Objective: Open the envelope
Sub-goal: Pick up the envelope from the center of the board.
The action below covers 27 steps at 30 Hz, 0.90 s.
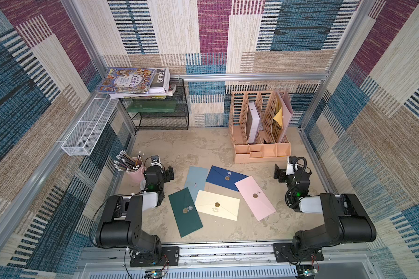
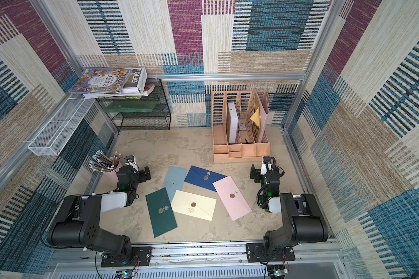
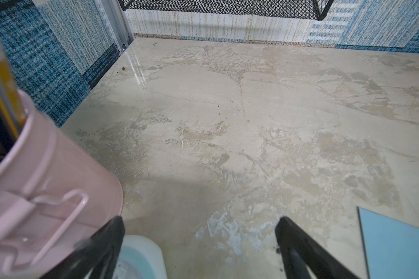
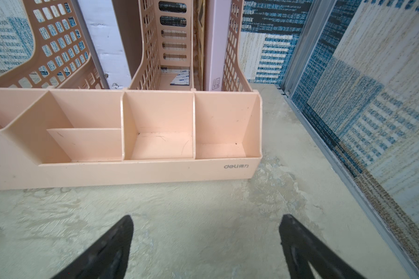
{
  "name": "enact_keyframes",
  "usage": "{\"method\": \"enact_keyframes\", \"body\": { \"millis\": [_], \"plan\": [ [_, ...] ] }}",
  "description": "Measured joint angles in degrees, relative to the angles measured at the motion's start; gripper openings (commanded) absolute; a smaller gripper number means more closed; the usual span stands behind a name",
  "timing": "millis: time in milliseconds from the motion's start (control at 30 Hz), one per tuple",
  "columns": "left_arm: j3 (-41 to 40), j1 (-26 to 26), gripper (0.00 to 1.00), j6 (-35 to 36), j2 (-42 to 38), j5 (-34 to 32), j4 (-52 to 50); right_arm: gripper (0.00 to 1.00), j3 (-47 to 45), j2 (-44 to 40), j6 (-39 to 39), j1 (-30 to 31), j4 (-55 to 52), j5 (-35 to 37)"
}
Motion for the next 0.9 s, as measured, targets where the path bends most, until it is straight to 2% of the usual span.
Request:
{"method": "enact_keyframes", "body": {
  "millis": [100,333,400,500,667,767,900],
  "plan": [
    [0.02,0.0,0.99,0.0,0.0,0.0,-0.04,0.96,0.0,0.0,0.0,0.0,0.0,0.0],
    [0.72,-0.04,0.9,0.04,-0.76,-0.02,-2.25,0.96,0.68,-0.46,0.0,0.28,-1.64,0.39],
    [3.65,-0.44,0.88,0.22,-2.89,-0.46,-7.48,0.99,4.26,-2.21,-0.02,1.46,-7.17,3.06],
    [9.92,-1.75,0.89,0.13,-7.96,-1.88,-14.75,0.99,13.6,-5.16,0.2,4.7,-16.26,7.74],
    [18.75,-3.06,0.85,-6.47,-14.47,-0.76,-27.91,0.98,29.59,-6.67,1.7,11.37,-34.53,15.3],
    [21.97,-5.66,0.82,-9.14,-16.87,2.43,-34.25,0.98,35.21,-6.84,1.88,16.94,-43.1,17.7],
    [21.92,-9.46,0.81,-13.22,-21.75,5.6,-41.81,0.99,38.99,-8.04,3.8,22.97,-52.78,18.51]
  ]
}}
